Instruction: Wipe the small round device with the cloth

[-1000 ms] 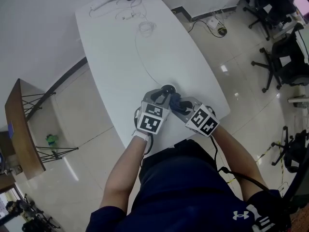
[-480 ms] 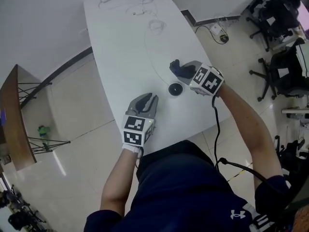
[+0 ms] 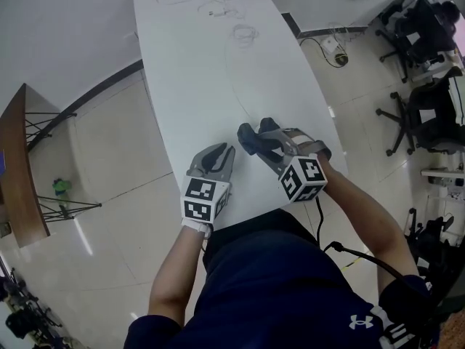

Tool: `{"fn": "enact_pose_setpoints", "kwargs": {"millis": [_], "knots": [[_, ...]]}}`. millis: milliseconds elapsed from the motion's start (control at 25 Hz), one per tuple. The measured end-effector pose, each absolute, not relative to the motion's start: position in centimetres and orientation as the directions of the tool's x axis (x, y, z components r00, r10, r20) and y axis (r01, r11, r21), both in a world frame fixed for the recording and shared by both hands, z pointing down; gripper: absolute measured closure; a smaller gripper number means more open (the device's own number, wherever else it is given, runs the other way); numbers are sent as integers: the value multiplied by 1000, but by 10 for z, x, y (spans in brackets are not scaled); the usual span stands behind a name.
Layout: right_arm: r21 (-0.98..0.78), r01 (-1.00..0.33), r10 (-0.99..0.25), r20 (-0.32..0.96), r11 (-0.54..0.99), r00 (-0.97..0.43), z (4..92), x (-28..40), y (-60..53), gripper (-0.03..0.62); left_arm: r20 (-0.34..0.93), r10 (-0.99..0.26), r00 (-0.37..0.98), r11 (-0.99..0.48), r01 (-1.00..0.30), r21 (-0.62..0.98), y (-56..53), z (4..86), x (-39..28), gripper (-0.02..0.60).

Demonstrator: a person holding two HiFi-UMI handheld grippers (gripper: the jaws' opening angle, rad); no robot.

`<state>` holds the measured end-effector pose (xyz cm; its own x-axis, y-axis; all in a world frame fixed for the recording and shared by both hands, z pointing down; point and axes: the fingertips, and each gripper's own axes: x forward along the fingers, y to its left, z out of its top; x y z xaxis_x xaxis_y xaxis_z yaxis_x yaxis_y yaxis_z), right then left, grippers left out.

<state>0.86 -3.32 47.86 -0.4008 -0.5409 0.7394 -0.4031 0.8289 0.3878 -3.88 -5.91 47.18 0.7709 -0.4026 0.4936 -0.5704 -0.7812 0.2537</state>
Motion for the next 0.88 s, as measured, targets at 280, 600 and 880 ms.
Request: {"fn": "enact_pose_setpoints", "kwargs": {"millis": [280, 600, 880], "knots": [[478, -473, -655, 672, 740, -345, 534, 2, -6, 485, 514, -370, 774, -794, -551, 257, -53, 472, -28, 522], [99, -723, -640, 557, 683, -529, 495, 4, 8, 487, 493, -387, 779, -784, -559, 268, -55, 464, -21, 525], [151, -902, -823, 490, 404, -286, 411, 110, -58, 487, 470, -379, 798, -805, -534, 258, -70, 456, 2, 531]]}}
